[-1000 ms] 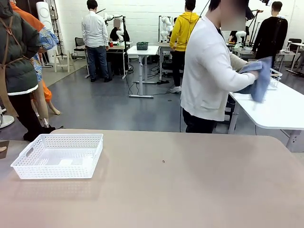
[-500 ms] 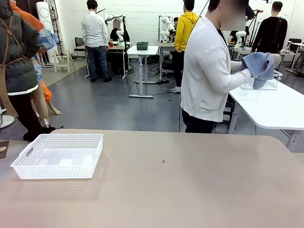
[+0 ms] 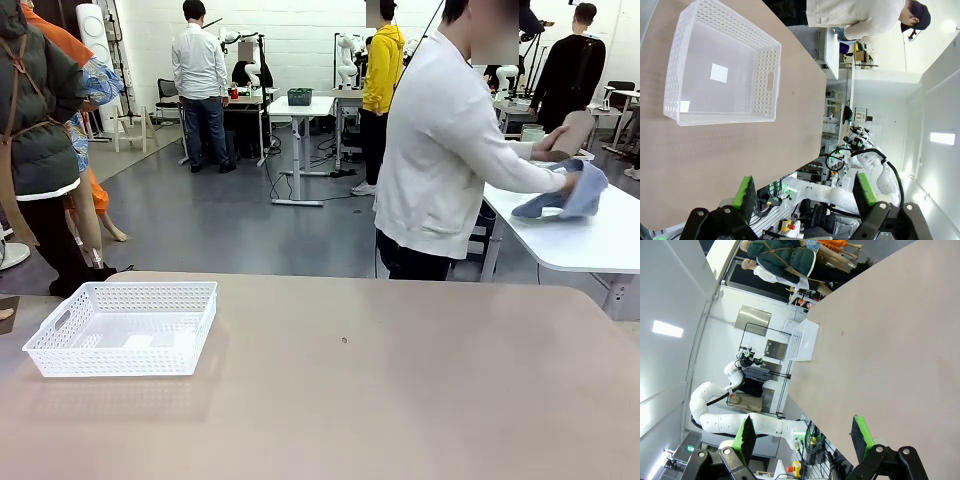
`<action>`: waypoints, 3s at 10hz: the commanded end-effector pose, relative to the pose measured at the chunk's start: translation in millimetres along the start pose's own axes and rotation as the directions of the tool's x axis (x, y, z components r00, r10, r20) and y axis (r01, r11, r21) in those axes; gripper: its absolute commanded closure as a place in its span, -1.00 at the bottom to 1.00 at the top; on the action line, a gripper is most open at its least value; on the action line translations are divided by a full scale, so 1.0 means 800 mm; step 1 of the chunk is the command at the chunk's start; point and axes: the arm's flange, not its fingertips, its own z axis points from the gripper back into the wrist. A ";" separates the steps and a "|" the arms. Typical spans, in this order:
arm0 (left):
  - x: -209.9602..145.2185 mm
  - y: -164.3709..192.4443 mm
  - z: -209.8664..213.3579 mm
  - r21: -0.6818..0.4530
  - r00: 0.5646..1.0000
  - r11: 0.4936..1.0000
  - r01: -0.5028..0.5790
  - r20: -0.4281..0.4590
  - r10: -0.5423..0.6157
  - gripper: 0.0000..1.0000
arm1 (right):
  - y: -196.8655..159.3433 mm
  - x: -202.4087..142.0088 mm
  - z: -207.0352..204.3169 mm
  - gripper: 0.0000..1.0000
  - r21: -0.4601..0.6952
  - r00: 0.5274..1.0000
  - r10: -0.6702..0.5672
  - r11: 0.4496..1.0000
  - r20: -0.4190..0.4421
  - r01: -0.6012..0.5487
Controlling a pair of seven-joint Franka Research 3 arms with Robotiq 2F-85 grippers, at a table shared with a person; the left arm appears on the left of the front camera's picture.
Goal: Clean and organize the cups into the basket.
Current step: Pick up the Organizing basket and move it to the center of the table, then pick up the Reusable plastic cup from the right side of the table and place it inside the Organizing basket.
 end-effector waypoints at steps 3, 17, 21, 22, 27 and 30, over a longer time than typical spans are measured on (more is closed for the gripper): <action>0.000 0.000 0.002 -0.021 1.000 1.000 0.009 0.006 -0.009 -1.00 | -0.001 0.001 0.000 -1.00 -0.006 1.000 -0.006 1.000 0.005 0.006; 0.000 0.000 0.002 -0.021 1.000 1.000 0.009 0.006 -0.009 -1.00 | -0.001 0.001 0.000 -1.00 -0.006 1.000 -0.006 1.000 0.005 0.006; 0.000 0.000 0.002 -0.021 1.000 1.000 0.009 0.006 -0.009 -1.00 | -0.001 0.001 0.000 -1.00 -0.006 1.000 -0.006 1.000 0.005 0.006; 0.000 0.000 0.002 -0.021 1.000 1.000 0.009 0.006 -0.009 -1.00 | -0.001 0.001 0.000 -1.00 -0.006 1.000 -0.006 1.000 0.005 0.006; 0.026 -0.031 -0.013 0.356 0.992 0.926 0.123 -0.027 -0.121 -1.00 | 0.012 0.011 -0.040 -1.00 0.021 0.877 0.432 0.899 -0.211 -0.438; 0.047 -0.063 -0.053 0.652 0.987 0.742 0.157 -0.138 -0.088 -1.00 | 0.028 0.005 -0.087 -1.00 0.136 0.662 0.682 0.721 -0.310 -0.680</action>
